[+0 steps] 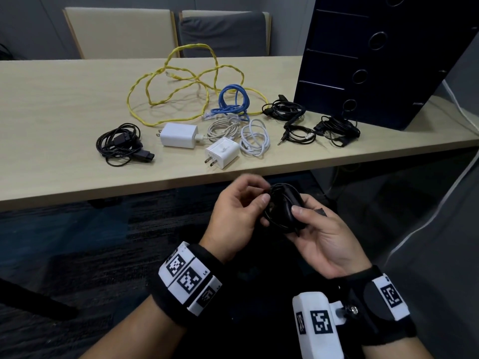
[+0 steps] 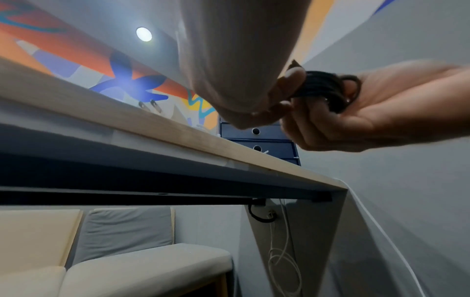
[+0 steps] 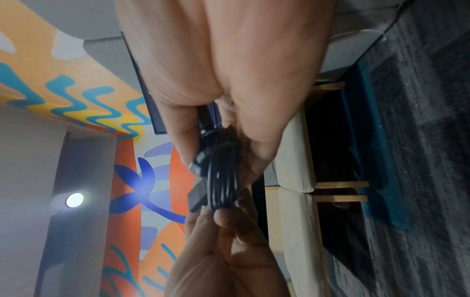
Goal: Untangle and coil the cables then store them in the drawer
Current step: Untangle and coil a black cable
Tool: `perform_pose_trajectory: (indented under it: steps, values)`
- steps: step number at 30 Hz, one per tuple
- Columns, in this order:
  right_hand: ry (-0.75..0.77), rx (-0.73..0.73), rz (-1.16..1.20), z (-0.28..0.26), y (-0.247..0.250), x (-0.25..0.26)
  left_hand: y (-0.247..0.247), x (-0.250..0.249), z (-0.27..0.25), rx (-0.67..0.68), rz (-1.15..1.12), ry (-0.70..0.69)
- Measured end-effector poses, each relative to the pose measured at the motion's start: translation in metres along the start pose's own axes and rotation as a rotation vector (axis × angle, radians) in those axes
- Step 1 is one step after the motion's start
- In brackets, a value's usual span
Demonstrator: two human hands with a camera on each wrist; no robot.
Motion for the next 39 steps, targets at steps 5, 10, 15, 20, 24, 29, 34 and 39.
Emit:
perform_pose_trajectory:
  steps: [5,10,15,20,24,29,34,39]
  values:
    - [0.049,-0.103,0.057,0.000,-0.006,0.000,0.001,-0.006,-0.003,0.061,0.166,-0.006]
    - [0.048,-0.114,0.037,0.000,-0.002,0.002,0.002,-0.011,-0.003,0.146,0.244,0.044]
    - [0.041,-0.112,0.004,-0.002,0.001,0.001,0.001,-0.009,-0.003,0.230,0.453,0.012]
    - [0.067,-0.094,-0.008,-0.001,-0.003,0.000,0.002,-0.011,-0.003,0.128,0.461,-0.031]
    - [0.102,-0.107,-0.069,0.001,-0.006,0.001,0.003,-0.012,-0.005,0.123,0.396,0.012]
    - [0.124,-0.116,-0.109,0.000,-0.008,0.002,0.006,-0.013,-0.004,0.192,0.525,-0.055]
    - [0.132,-0.116,-0.109,0.005,-0.009,0.002,0.008,-0.011,-0.001,0.178,0.470,-0.057]
    - [0.158,-0.133,-0.285,0.009,-0.012,0.006,0.012,-0.008,0.006,0.039,0.370,-0.046]
Point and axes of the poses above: each hand's wrist, its own z-axis towards the middle knuckle, its own y-axis out of the back of the hand, x = y × z, the point moved 2 cm from there along z, towards the middle knuckle, and after that the axes turned 10 degrees about -y, right-handed, at the moved point
